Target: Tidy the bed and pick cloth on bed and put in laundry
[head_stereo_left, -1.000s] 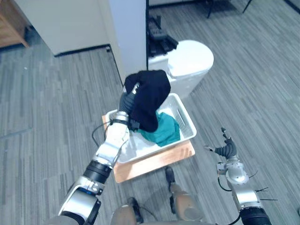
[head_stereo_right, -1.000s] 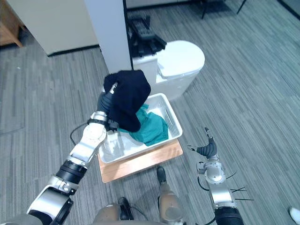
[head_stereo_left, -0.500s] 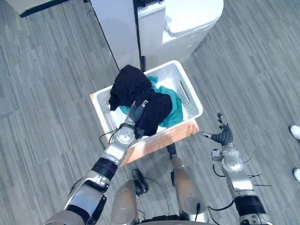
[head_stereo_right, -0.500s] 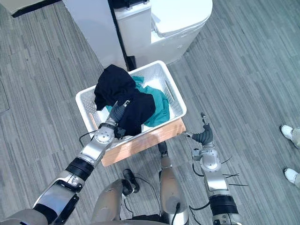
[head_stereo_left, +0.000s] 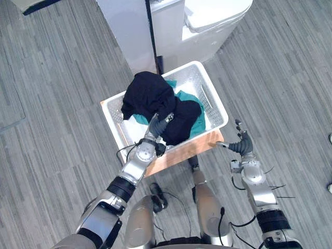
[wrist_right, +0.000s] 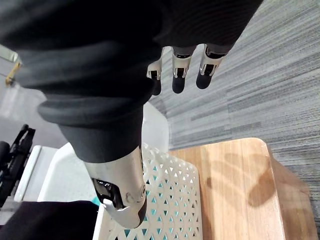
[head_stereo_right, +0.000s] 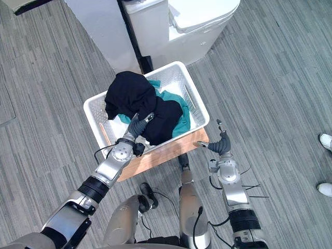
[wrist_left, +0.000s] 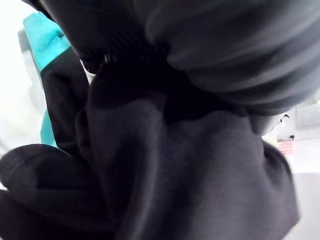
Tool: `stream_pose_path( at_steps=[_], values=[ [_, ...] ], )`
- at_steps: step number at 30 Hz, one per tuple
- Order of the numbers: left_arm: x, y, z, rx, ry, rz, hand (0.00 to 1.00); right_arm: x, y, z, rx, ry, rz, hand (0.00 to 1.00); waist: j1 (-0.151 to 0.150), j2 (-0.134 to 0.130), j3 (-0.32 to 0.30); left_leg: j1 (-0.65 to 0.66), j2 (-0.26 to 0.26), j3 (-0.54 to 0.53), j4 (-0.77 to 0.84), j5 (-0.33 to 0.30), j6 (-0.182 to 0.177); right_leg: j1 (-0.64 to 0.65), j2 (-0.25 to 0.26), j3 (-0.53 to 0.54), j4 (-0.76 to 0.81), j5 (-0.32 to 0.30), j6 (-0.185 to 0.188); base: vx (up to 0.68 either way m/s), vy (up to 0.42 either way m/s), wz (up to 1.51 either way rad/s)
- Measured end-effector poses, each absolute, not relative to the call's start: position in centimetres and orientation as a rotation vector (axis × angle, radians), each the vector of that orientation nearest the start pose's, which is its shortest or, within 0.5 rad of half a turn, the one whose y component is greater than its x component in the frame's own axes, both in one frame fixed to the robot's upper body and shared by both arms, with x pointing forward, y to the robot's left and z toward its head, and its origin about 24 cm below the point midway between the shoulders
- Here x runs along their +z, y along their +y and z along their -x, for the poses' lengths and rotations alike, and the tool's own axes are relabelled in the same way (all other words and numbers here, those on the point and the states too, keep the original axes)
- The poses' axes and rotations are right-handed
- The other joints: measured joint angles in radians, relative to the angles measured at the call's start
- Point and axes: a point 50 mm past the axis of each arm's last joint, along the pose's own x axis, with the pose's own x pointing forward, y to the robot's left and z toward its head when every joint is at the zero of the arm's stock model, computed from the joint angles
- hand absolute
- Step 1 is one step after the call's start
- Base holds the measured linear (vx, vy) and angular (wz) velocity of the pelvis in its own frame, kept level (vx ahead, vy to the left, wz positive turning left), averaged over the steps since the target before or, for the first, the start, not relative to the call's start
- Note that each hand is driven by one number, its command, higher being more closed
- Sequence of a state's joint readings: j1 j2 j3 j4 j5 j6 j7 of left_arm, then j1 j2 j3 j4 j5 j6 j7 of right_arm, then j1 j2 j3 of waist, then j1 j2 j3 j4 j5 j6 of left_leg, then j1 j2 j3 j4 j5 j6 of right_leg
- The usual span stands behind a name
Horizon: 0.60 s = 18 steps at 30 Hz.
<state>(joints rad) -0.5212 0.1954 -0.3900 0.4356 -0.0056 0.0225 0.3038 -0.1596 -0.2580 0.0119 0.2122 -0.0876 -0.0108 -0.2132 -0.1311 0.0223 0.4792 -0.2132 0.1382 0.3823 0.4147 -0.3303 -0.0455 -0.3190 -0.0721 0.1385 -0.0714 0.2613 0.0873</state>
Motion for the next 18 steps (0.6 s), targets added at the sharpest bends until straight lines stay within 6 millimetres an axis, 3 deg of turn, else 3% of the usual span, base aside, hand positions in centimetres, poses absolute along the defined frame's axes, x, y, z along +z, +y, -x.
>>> stream_pose_path(
  at_steps=[6, 11, 14, 15, 18],
  values=[
    [8.5, 11.2, -33.9, 0.008, -0.134, -0.323, 0.00, 3.7, -20.9, -27.8, -0.206, 0.047, 0.353, 0.00, 0.012, 0.001, 0.000, 0.045, -0.014, -0.023, -0.042, 0.027, 0.001, 0.041, -0.013, -0.029, -0.002, 0.000, 0.000, -0.01, -0.022, 0.16],
    [10.9, 12.7, -31.3, 0.042, -0.308, -0.202, 0.00, -0.1, -22.7, -25.8, -0.244, 0.217, 0.364, 0.00, 0.041, 0.017, -0.012, 0.107, -0.020, -0.052, -0.082, 0.035, -0.001, 0.125, -0.012, -0.063, -0.016, -0.024, -0.016, -0.04, -0.026, 0.26],
    [9.3, 13.7, -29.1, 0.021, -0.271, -0.138, 0.00, -3.7, -24.8, -23.1, -0.320, 0.393, 0.329, 0.00, 0.066, 0.054, -0.069, 0.136, -0.020, -0.074, -0.097, 0.036, -0.003, 0.166, -0.012, -0.092, -0.024, -0.037, -0.010, 0.00, -0.004, 0.33],
    [7.8, 14.4, -27.7, 0.022, -0.213, -0.110, 0.00, -5.2, -25.9, -21.7, -0.374, 0.479, 0.297, 0.00, 0.069, 0.069, -0.104, 0.176, -0.020, -0.082, -0.120, 0.039, -0.008, 0.203, -0.012, -0.106, -0.026, -0.043, -0.008, 0.04, 0.001, 0.20],
    [6.1, 15.2, -26.6, 0.053, -0.146, -0.068, 0.00, -6.6, -27.0, -20.4, -0.432, 0.560, 0.265, 0.00, 0.087, 0.070, -0.156, 0.221, -0.028, -0.084, -0.165, 0.055, -0.009, 0.227, -0.013, -0.115, -0.026, -0.046, -0.008, 0.03, -0.001, 0.11]
  ],
)
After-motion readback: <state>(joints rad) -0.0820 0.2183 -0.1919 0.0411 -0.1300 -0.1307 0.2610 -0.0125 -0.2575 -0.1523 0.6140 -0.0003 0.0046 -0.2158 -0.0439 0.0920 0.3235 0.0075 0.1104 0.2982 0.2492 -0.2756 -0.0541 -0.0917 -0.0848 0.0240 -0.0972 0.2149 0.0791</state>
